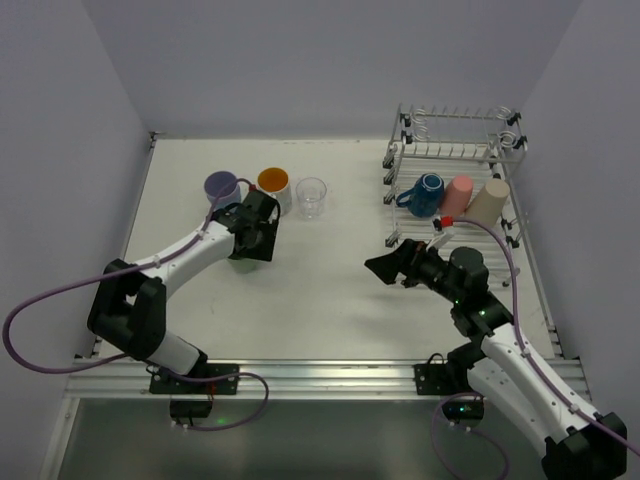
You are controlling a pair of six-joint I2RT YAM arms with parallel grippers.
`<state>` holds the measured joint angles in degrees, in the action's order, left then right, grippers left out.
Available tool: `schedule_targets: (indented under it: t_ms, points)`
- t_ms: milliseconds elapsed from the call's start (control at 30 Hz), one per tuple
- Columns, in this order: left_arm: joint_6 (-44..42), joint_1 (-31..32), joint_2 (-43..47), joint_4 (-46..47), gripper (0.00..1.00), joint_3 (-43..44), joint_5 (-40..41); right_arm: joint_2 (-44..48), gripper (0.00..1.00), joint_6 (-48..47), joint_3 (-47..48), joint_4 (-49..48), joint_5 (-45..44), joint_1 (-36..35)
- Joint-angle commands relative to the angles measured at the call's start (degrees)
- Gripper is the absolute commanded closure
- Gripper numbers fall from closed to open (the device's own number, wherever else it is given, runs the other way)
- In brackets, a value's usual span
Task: Unload the cups from the dish rack
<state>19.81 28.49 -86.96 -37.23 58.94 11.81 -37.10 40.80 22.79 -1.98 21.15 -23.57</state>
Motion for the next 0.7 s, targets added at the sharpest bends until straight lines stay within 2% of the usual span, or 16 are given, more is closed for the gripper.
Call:
schedule_targets:
  t_ms: [0,167,333,367,500,567,600,667]
  points:
    - [-1.71,-0.63,3.02,0.06,0.47,2.23,-3.55,-0.25,0.01,-1.95,4.01,0.39,-3.04,-0.24]
    - [-2.58,-0.63,4.51,-1.09,0.22,2.06,0.66,-0.87,0.02,-3.79,7.01,4.52,-6.64,-0.16]
    - [-3.46,-0.63,8.81,-0.56,0.07,3.2,1.46,-1.04,0.08,-6.51,11.57,9.09,-13.22,0.02]
    - [-3.9,-0.63,9.78,-0.39,0.01,3.64,1.02,-1.04,0.1,-7.56,12.28,10.58,-14.8,0.11]
    - [-4.61,-0.54,16.44,2.76,0.0,6.27,-2.75,-1.48,0.21,-9.5,16.4,14.19,-23.49,3.08]
    - [-4.96,-0.54,19.35,4.44,0.0,6.89,-6.18,-1.48,0.23,-10.12,17.81,15.51,-25.44,5.63]
    - [-5.13,-0.54,22.68,6.63,0.0,6.98,-7.49,-1.66,0.28,-10.3,18.17,15.69,-25.98,9.3]
    - [-4.87,-0.45,26.38,9.01,0.0,5.84,-12.32,-2.18,0.3,-11.26,19.22,16.3,-27.56,13.01]
